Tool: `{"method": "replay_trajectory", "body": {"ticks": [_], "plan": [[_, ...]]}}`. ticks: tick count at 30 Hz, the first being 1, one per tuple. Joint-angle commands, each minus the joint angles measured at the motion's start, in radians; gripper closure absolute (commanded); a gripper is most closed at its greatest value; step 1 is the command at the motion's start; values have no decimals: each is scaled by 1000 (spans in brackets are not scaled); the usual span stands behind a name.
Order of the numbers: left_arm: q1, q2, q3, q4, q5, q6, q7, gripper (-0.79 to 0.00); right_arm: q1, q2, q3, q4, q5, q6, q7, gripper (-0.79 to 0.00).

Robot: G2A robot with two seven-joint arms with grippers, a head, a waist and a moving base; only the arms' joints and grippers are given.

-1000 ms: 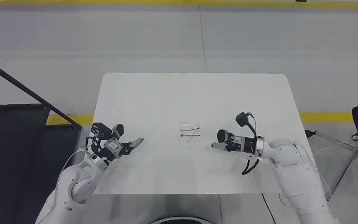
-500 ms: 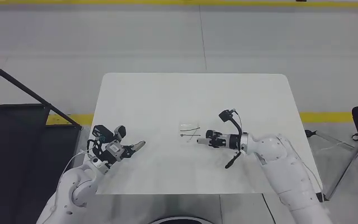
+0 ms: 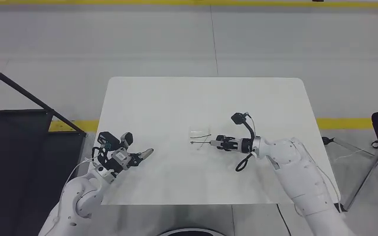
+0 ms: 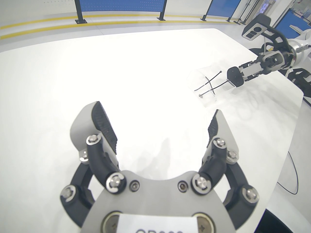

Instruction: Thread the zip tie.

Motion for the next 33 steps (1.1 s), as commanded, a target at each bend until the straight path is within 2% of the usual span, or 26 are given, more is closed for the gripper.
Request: {"method": "replay_trajectory", "body": {"ticks": [1, 4, 6, 13, 23, 33], "plan": [[0, 0, 0, 0, 0, 0, 0, -785, 6, -1, -4, 8, 6, -1, 1, -354], [0, 0, 0, 0, 0, 0, 0, -785, 16, -3, -14, 20, 12, 3, 2, -329], [0, 0, 0, 0, 0, 0, 0, -785, 24, -5, -20, 27, 16, 5, 1, -286], [0, 0, 0, 0, 0, 0, 0, -785, 51, -11, -43, 58, 32, 9, 9, -243], [0, 0, 0, 0, 0, 0, 0, -785, 67, -15, -64, 79, 41, 7, 15, -83], [0, 0, 0, 0, 0, 0, 0, -785, 74, -16, -75, 86, 49, 4, 20, 0]]}}
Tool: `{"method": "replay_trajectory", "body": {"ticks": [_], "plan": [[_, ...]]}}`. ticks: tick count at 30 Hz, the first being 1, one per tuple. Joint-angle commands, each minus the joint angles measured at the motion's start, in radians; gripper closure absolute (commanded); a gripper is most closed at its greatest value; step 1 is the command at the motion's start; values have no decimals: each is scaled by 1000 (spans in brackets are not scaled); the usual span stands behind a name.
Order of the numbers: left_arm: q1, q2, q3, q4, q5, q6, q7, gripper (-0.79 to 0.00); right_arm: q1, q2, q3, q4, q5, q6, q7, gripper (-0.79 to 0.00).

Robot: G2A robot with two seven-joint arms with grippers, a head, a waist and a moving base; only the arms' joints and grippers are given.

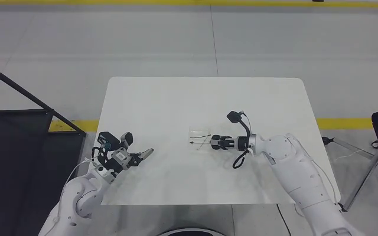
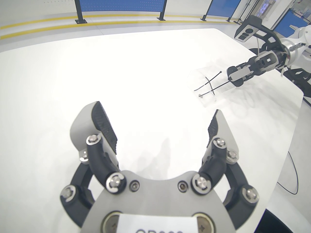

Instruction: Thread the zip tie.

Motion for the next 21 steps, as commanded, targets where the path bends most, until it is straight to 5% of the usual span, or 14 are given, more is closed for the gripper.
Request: {"method": "replay_trajectory", "body": {"ticks": [1, 17, 21], "plan": [[0, 0, 0, 0, 0, 0, 0, -785, 1, 0, -1, 1, 3, -2, 2, 0], [-11, 0, -3, 7, -17, 17, -5, -785, -39, 21, 52, -56, 28, -64, -8, 0], [-45, 7, -18, 26, -46, -71, -31, -785, -76, 40, 97, -145, 1, -77, 13, 0]]}}
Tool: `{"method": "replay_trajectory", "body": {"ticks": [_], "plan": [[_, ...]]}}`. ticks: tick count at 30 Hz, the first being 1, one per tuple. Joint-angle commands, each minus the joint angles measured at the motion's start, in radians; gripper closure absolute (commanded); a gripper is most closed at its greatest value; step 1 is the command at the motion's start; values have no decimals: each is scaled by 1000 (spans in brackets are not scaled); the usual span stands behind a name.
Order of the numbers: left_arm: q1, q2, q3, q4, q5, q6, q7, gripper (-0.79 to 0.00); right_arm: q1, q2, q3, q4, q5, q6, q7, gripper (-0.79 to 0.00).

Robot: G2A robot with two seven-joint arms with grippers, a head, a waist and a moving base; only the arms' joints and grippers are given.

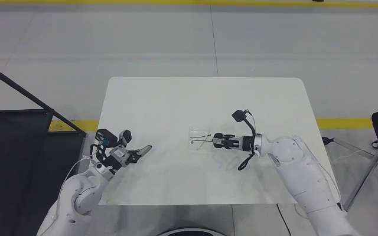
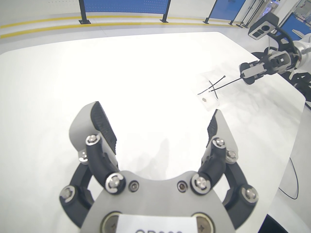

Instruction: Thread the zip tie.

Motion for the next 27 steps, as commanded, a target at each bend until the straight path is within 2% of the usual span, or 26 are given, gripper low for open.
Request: {"method": "replay_trajectory", "body": {"ticks": [1, 7, 11, 18, 27], "plan": [[-19, 6, -13, 16, -24, -89, -7, -785, -25, 12, 29, -59, -24, 3, 9, 0], [-80, 28, -55, 47, -110, -318, -83, -785, -96, 41, 91, -251, -76, 31, 84, 0], [-124, 40, -47, 48, -134, -424, -151, -785, -133, 55, 116, -366, -107, 83, 113, 0], [-165, 67, -9, 27, -201, -424, -199, -785, -160, 66, 108, -488, -176, 152, 147, 0], [-165, 67, -9, 27, -201, -424, -199, -785, -162, 66, 102, -500, -187, 160, 146, 0]]}}
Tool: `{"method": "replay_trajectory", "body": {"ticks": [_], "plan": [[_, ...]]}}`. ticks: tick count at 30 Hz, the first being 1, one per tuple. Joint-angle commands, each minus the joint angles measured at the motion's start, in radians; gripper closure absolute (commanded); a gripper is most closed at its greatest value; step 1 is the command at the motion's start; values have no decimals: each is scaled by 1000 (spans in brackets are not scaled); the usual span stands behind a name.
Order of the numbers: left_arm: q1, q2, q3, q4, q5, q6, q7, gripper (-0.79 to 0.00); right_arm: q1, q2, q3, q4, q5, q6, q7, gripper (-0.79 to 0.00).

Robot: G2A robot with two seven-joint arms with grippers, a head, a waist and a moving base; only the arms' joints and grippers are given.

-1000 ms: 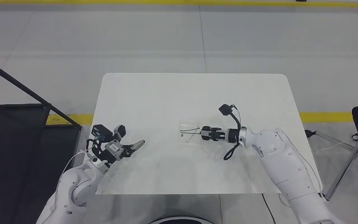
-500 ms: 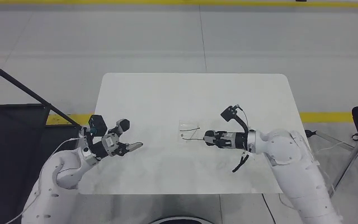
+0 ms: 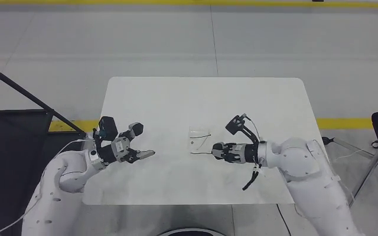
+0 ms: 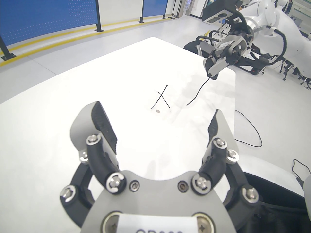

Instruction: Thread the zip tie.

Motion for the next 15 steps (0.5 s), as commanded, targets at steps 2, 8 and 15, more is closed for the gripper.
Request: {"method": "replay_trajectory", "body": {"ticks": [2, 8, 15], "plan": [[0, 0, 0, 0, 0, 0, 0, -785, 0, 0, 0, 0, 0, 0, 0, 0], [0, 0, 29, -27, 27, 0, -13, -785, -5, 0, -3, -5, -6, 3, -14, 0], [-90, 24, 171, -8, -39, 0, -59, -785, 28, 4, -27, -52, 17, 19, 59, 0]]}}
